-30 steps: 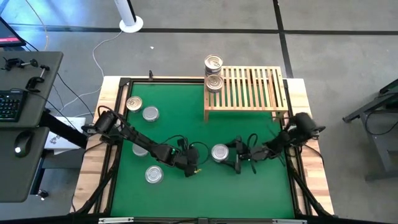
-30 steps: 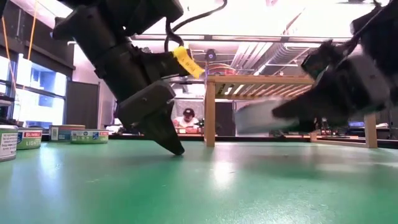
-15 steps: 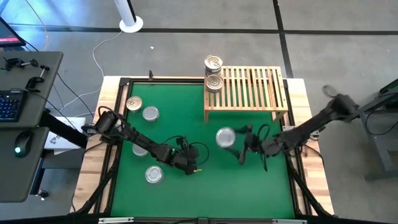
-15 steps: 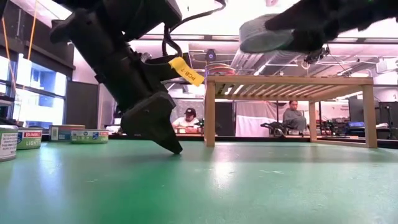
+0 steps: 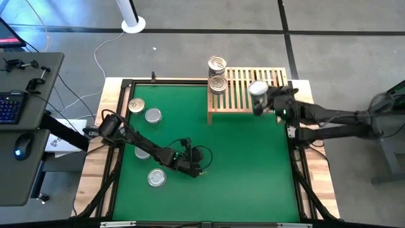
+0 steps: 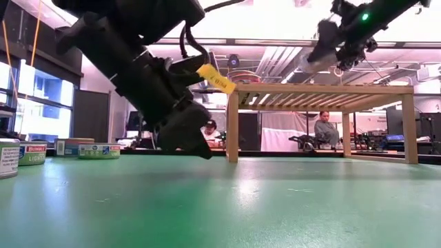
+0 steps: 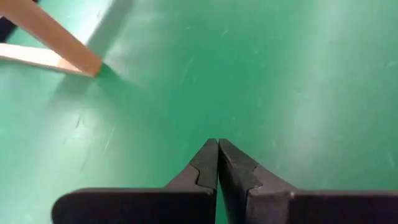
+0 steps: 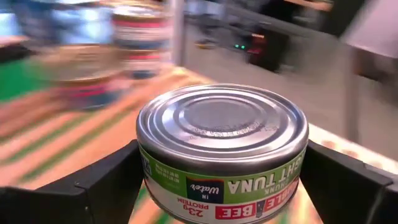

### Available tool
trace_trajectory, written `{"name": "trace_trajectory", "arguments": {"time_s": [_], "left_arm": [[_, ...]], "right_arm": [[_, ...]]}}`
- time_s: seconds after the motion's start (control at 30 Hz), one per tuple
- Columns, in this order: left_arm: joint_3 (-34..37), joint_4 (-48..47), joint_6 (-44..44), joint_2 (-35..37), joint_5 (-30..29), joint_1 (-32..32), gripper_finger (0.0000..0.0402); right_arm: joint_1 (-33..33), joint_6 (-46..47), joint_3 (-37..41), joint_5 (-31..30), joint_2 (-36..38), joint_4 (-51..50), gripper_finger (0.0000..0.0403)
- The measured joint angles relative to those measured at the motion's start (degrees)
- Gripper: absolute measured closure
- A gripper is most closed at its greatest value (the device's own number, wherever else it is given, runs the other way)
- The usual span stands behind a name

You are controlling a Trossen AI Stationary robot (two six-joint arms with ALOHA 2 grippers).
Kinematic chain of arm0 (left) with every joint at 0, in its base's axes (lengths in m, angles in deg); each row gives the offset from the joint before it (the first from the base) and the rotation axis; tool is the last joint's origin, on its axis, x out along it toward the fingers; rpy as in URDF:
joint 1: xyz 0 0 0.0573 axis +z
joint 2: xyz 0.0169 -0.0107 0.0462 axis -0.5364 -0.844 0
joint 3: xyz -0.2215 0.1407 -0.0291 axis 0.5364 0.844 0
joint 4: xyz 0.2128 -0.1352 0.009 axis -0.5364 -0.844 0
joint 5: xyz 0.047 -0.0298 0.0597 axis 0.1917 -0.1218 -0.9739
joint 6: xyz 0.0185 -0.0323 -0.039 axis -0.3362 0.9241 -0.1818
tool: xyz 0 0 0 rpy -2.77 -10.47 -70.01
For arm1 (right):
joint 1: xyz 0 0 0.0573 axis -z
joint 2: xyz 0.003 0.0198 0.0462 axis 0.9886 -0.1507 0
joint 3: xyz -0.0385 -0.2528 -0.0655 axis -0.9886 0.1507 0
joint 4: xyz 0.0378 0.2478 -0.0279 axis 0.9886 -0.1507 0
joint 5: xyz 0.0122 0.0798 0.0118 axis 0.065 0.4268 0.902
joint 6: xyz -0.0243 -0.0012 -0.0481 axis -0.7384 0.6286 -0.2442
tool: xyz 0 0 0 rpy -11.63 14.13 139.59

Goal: Stack canned seafood by type on shelf
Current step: Put the green tuna can on the shelf

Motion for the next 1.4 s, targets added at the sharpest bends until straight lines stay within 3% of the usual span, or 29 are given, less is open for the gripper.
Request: {"name": "trace_trajectory", "arguments": {"time_s": [0.13,0.27,0.57,0.73,1.4], "left_arm": [[0.0,3.5,-2.9,-0.5,-0.1,0.0,0.0402],[0.0,5.0,-4.7,-0.8,-0.4,-0.4,0.0402],[0.0,6.6,-5.0,-0.8,-0.4,-0.5,0.0402],[0.0,6.7,-5.0,-0.8,-0.4,-0.5,0.0402],[-0.1,6.7,-5.0,-0.8,-0.4,-0.5,0.0402]], "right_arm": [[12.1,-1.7,0.1,0.7,-0.3,1.9,0.0024],[21.9,-0.2,0.1,6.1,-0.3,2.4,0.0024],[34.7,0.3,0.1,18.3,-5.1,3.7,0.0024],[37.2,-0.7,0.1,25.2,-10.6,8.9,0.0024],[39.8,-7.2,0.0,30.2,-15.5,10.3,0.0006]]}}
